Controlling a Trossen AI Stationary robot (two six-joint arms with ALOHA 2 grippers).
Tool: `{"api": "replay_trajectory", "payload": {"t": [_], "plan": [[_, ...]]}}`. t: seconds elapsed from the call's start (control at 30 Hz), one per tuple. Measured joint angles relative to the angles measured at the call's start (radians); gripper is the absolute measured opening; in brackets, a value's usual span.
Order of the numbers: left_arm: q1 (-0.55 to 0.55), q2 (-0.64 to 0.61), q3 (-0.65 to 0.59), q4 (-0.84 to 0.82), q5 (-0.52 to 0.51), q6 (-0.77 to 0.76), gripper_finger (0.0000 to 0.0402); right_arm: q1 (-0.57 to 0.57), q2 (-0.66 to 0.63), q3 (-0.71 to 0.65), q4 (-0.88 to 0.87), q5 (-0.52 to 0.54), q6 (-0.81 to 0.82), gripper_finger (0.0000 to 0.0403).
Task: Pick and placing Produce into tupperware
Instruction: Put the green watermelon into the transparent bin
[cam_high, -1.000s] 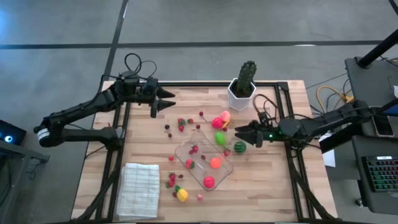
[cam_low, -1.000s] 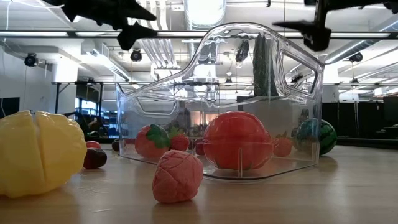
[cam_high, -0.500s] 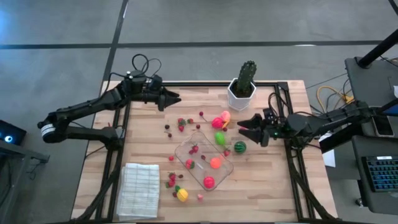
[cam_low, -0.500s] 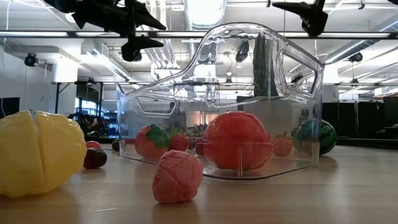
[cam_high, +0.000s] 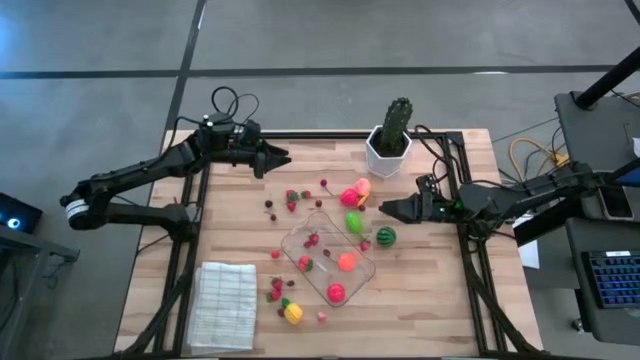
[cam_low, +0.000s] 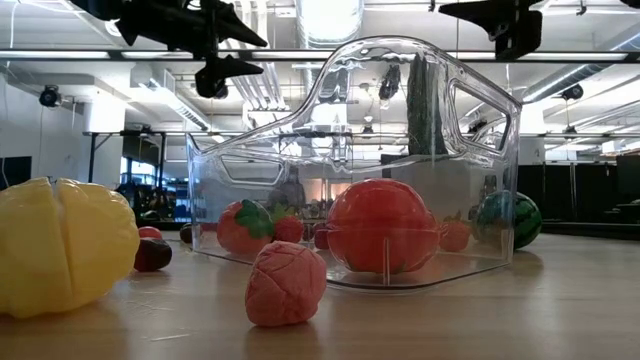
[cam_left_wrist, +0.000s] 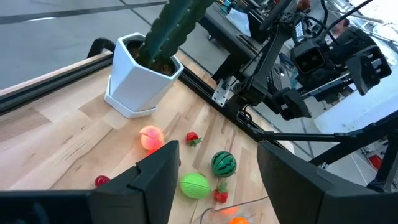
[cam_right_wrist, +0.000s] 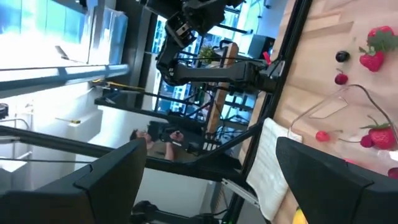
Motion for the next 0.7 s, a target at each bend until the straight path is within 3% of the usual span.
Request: {"api": "replay_trajectory", "payload": {"t": [0.27,0.47,0.7], "plan": [[0.000,0.000,0.000,-0.001,0.002,0.008,0.0203,-0.001,0.014,0.000,-0.002,0.010,0.008,0.0350],[0.000,0.000,0.000,-0.004,0.016,0.010,0.0202,-0.028,0.040,0.000,-0.020,0.090,-0.069,0.0336],[0.000,0.000,0.000,-0.004,0.016,0.010,0.0203,-0.075,0.056,0.000,-0.255,-0.020,-0.125,0.0327]]}}
